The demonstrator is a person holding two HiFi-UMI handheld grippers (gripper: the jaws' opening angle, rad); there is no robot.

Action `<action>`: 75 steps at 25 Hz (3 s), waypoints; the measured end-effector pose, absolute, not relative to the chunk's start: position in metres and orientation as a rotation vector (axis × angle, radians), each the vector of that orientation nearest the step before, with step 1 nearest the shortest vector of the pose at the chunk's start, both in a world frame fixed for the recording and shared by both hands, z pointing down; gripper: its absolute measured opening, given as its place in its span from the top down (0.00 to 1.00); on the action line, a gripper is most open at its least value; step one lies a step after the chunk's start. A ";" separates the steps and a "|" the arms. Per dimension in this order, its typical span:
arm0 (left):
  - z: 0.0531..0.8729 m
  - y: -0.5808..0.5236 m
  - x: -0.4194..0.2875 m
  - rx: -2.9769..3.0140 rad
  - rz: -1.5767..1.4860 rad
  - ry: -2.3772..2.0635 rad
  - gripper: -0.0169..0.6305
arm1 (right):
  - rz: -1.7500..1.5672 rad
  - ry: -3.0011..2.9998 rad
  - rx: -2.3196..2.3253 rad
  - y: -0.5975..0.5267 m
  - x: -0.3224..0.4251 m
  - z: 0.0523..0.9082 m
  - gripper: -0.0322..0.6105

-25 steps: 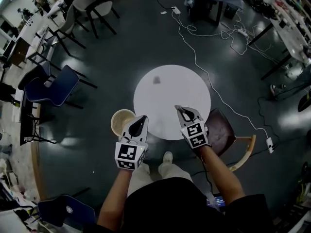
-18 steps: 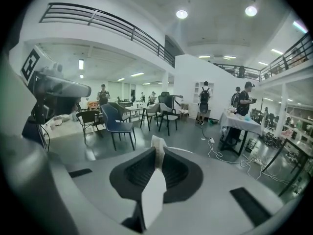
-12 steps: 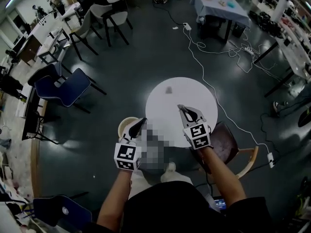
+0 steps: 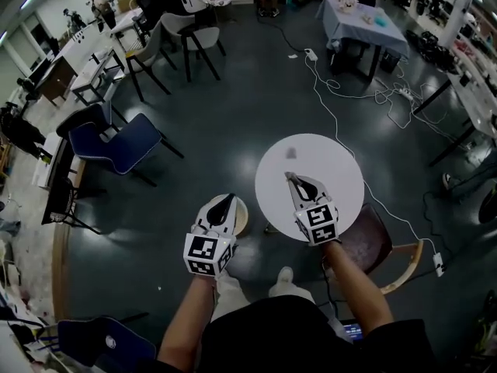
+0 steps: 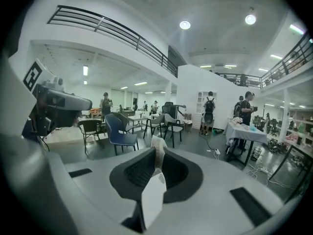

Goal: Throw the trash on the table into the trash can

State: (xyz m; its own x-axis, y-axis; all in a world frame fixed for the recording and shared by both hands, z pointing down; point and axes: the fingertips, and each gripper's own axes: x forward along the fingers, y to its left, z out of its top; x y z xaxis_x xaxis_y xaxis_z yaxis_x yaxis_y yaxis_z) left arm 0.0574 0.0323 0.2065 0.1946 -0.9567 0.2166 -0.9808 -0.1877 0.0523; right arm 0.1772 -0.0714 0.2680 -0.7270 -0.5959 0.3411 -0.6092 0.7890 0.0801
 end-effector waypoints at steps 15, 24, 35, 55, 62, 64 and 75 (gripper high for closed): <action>0.203 0.055 -0.078 2.279 0.162 -1.858 0.96 | 0.067 -2.636 0.928 -0.043 0.038 0.252 0.89; 0.204 0.063 -0.177 2.289 0.140 -1.849 0.96 | 0.063 -2.637 0.969 -0.033 -0.057 0.251 0.89; 0.219 0.075 -0.235 2.309 0.092 -1.789 0.96 | 0.070 -2.609 1.012 -0.012 -0.114 0.260 0.89; 0.321 0.036 -0.269 2.187 0.095 -1.712 0.96 | 0.244 -2.532 0.870 -0.035 -0.163 0.380 0.89; 0.393 0.004 -0.276 2.065 0.124 -1.703 0.96 | 0.324 -2.476 0.774 -0.063 -0.174 0.454 0.89; 0.413 0.005 -0.281 2.032 0.147 -1.701 0.96 | 0.357 -2.467 0.755 -0.063 -0.180 0.473 0.89; 0.514 0.001 -0.298 1.941 0.212 -1.662 0.96 | 0.445 -2.412 0.684 -0.074 -0.208 0.576 0.89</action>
State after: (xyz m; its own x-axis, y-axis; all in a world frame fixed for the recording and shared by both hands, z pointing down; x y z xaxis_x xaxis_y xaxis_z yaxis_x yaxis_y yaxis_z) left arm -0.2980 0.0009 0.5142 0.2154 -0.8566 0.4689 -0.9469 -0.0659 0.3147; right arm -0.2077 -0.0738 0.5757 -0.6962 -0.3668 0.6170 -0.5629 0.8124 -0.1523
